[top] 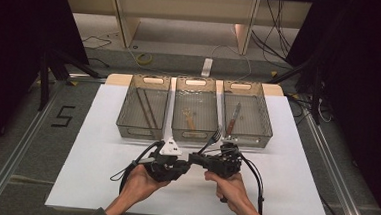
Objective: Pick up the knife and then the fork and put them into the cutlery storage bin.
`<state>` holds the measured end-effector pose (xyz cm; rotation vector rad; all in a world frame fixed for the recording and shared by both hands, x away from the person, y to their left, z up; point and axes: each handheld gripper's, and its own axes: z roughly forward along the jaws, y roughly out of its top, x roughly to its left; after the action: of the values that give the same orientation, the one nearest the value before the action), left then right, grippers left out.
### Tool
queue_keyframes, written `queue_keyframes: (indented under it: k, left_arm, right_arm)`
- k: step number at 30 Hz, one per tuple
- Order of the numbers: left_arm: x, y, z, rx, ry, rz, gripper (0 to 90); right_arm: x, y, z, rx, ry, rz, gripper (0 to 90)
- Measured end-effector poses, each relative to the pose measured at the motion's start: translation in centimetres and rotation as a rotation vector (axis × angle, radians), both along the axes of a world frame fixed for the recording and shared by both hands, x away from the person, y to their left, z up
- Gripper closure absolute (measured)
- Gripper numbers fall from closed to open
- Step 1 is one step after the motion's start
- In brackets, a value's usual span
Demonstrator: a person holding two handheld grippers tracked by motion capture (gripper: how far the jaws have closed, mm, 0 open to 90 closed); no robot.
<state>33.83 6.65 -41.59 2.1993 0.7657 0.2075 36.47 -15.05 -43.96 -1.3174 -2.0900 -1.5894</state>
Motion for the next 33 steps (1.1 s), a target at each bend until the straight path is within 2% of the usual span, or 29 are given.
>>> queue_keyframes:
  k: [4, 8, 10, 13, 16, 20, 23, 27, 33]
  left_arm:
    - [0.0, -0.1, -0.2, -0.017, 0.008, -0.002, 75.5]
    - [0.1, -0.1, -0.3, -0.026, 0.024, -0.002, 73.8]
    - [0.3, 0.0, -0.3, -0.037, 0.044, 0.003, 64.6]
    - [0.3, 0.2, -0.1, -0.014, 0.023, 0.012, 49.3]
    - [0.4, 0.8, 0.1, -0.013, 0.024, 0.017, 41.7]
    - [0.5, 2.0, 0.2, -0.015, 0.014, 0.025, 33.8]
    - [0.5, 2.8, 0.3, -0.004, -0.011, 0.042, 29.2]
    - [0.5, 3.5, 0.4, 0.01, -0.033, 0.054, 23.5]
    - [0.4, 4.5, -0.1, 0.025, -0.019, 0.051, 19.7]
  right_arm:
    - [0.0, -0.1, 0.1, 0.033, 0.024, 0.009, 77.6]
    - [0.0, -0.2, 0.2, 0.038, 0.027, 0.02, 79.6]
    - [-0.1, -0.1, 0.4, 0.014, 0.008, 0.031, 79.9]
    - [0.0, -0.2, 0.8, -0.004, -0.011, 0.035, 80.1]
    - [0.1, -0.7, 1.2, -0.026, -0.014, 0.032, 80.2]
    - [0.6, -1.9, 1.8, -0.046, -0.017, 0.011, 80.3]
    - [1.0, -3.1, 2.4, -0.044, -0.013, -0.014, 80.4]
    - [1.8, -4.4, 3.1, -0.068, -0.011, -0.047, 80.4]
    - [3.4, -6.5, 4.0, -0.098, 0.004, -0.089, 80.5]
